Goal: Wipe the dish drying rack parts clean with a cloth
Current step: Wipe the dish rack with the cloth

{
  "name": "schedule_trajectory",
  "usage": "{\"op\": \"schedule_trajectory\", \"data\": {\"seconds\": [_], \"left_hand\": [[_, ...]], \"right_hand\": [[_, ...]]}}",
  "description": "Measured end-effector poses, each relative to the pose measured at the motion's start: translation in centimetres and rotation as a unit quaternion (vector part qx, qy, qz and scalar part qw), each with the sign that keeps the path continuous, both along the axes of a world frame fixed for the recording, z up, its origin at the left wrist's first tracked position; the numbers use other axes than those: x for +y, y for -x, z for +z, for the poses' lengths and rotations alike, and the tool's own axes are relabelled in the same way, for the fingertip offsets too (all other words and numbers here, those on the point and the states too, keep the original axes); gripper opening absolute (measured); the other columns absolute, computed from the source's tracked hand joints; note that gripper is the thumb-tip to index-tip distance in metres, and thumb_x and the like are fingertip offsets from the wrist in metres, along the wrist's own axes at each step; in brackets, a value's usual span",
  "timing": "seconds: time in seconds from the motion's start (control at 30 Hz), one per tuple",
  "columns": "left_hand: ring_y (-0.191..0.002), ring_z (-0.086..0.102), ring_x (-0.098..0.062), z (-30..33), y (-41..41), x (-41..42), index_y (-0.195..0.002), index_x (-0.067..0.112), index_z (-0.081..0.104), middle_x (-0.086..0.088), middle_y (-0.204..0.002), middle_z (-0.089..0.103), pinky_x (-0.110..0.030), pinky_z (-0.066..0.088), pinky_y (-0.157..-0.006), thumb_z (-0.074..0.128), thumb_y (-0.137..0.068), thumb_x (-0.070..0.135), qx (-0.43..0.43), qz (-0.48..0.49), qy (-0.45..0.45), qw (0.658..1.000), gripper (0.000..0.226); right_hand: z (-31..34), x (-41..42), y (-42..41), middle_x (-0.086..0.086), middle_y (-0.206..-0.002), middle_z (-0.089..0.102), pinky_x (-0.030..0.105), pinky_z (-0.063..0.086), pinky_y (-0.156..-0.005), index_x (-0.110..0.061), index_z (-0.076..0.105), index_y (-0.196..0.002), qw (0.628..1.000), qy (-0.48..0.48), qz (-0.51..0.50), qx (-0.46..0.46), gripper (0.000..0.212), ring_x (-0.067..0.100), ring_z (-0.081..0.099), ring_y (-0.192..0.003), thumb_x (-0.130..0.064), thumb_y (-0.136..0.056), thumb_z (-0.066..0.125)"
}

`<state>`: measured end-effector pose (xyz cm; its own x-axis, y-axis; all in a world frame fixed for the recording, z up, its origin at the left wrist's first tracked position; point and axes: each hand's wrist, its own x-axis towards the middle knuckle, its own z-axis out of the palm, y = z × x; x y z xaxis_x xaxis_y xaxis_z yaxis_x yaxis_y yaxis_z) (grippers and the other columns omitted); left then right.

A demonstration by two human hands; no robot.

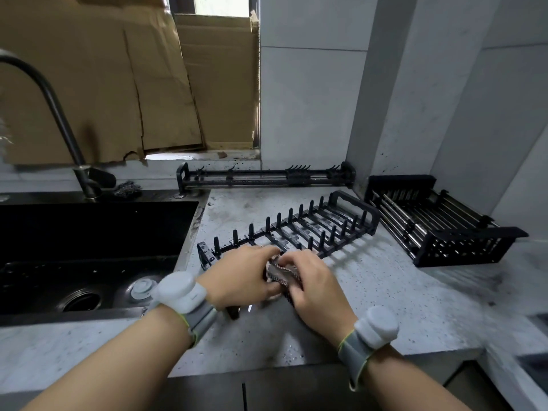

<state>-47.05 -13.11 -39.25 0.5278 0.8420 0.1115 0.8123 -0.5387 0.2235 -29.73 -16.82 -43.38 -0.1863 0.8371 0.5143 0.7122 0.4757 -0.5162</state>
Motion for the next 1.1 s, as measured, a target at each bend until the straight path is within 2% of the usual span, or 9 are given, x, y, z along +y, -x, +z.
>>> {"op": "schedule_trajectory", "data": {"seconds": [0.1, 0.27, 0.43, 0.53, 0.63, 0.73, 0.87, 0.97, 1.1], "left_hand": [[-0.117, 0.060, -0.014, 0.5, 1.8, -0.3, -0.137, 0.033, 0.050, 0.011, -0.128, 0.063, -0.032, 0.047, -0.098, 0.050, -0.079, 0.071, 0.044, -0.014, -0.037, 0.998, 0.069], [-0.113, 0.060, -0.010, -0.2, 4.3, -0.6, -0.127, 0.036, 0.059, 0.018, -0.125, 0.061, -0.032, 0.038, -0.106, 0.035, -0.080, 0.082, 0.050, -0.012, -0.064, 0.997, 0.071], [-0.113, 0.058, -0.005, -1.8, 4.2, -0.1, -0.117, 0.037, 0.062, 0.020, -0.128, 0.057, -0.036, 0.033, -0.110, 0.037, -0.085, 0.077, 0.021, -0.012, -0.081, 0.996, 0.057], [-0.110, 0.059, -0.005, -2.2, 4.2, 0.0, -0.115, 0.038, 0.062, 0.021, -0.127, 0.057, -0.034, 0.035, -0.104, 0.039, -0.085, 0.075, 0.014, -0.007, -0.090, 0.996, 0.053], [-0.106, 0.058, -0.005, -2.1, 4.1, -0.2, -0.114, 0.037, 0.062, 0.022, -0.126, 0.057, -0.032, 0.034, -0.098, 0.037, -0.086, 0.073, 0.012, -0.005, -0.102, 0.995, 0.052], [-0.106, 0.058, -0.004, -2.2, 3.9, -0.3, -0.113, 0.037, 0.062, 0.022, -0.125, 0.058, -0.033, 0.034, -0.097, 0.033, -0.087, 0.071, 0.016, 0.005, -0.108, 0.994, 0.052], [-0.101, 0.059, -0.003, -2.4, 3.5, -0.8, -0.109, 0.035, 0.065, 0.022, -0.118, 0.061, -0.034, 0.034, -0.092, 0.024, -0.095, 0.064, -0.016, 0.027, -0.116, 0.993, 0.053], [-0.098, 0.058, -0.002, -2.5, 2.8, -1.3, -0.102, 0.033, 0.068, 0.021, -0.111, 0.063, -0.036, 0.035, -0.092, 0.016, -0.097, 0.061, -0.034, 0.052, -0.113, 0.992, 0.059], [-0.091, 0.060, -0.009, -2.3, 0.2, -3.3, -0.084, 0.029, 0.061, 0.015, -0.099, 0.064, -0.039, 0.034, -0.089, 0.006, -0.097, 0.057, -0.023, 0.131, -0.120, 0.984, 0.063]], "right_hand": [[-1.0, 0.3, 0.5, -0.005, -0.098, 0.053, 0.027, 0.039, -0.080, -0.019, 0.053, -0.098, 0.997, -0.036, -0.040, -0.055, 0.015, 0.016, 0.044, -0.091, -0.018, -0.084, 0.060], [-0.7, 1.0, 0.5, -0.001, -0.094, 0.055, 0.028, 0.043, -0.074, -0.015, 0.055, -0.093, 0.991, -0.049, -0.043, -0.117, 0.012, 0.016, 0.045, -0.085, -0.010, -0.085, 0.062], [0.1, 0.8, -1.1, 0.004, -0.101, 0.060, 0.023, 0.043, -0.078, -0.009, 0.061, -0.092, 0.976, -0.084, 0.083, -0.184, 0.014, 0.018, 0.052, -0.089, -0.007, -0.083, 0.052], [0.1, 1.3, -1.3, 0.000, -0.101, 0.061, 0.028, 0.046, -0.081, -0.013, 0.063, -0.096, 0.989, -0.061, 0.069, -0.119, 0.018, 0.018, 0.055, -0.094, -0.002, -0.082, 0.058], [-0.9, 1.1, -0.4, -0.002, -0.100, 0.062, 0.022, 0.042, -0.084, -0.014, 0.065, -0.099, 0.997, -0.060, -0.009, -0.054, 0.019, 0.015, 0.053, -0.093, -0.004, -0.084, 0.059], [-1.4, 0.5, -0.2, -0.002, -0.104, 0.065, 0.013, 0.035, -0.086, -0.012, 0.068, -0.098, 0.997, -0.052, -0.013, -0.061, 0.024, 0.015, 0.053, -0.096, 0.002, -0.079, 0.063], [-0.1, -0.8, -1.7, -0.006, -0.107, 0.064, 0.025, 0.044, -0.090, -0.016, 0.072, -0.098, 0.990, 0.017, 0.053, -0.127, 0.025, 0.012, 0.054, -0.102, 0.000, -0.083, 0.060], [1.4, -1.2, -2.7, -0.009, -0.103, 0.062, 0.008, 0.037, -0.082, -0.017, 0.071, -0.101, 0.996, 0.048, 0.037, -0.067, 0.025, 0.005, 0.053, -0.096, -0.001, -0.088, 0.058], [3.5, -0.6, -3.8, -0.009, -0.100, 0.065, 0.003, 0.038, -0.081, -0.017, 0.073, -0.101, 0.999, 0.046, -0.019, 0.023, 0.028, -0.001, 0.056, -0.094, 0.001, -0.086, 0.058]]}}
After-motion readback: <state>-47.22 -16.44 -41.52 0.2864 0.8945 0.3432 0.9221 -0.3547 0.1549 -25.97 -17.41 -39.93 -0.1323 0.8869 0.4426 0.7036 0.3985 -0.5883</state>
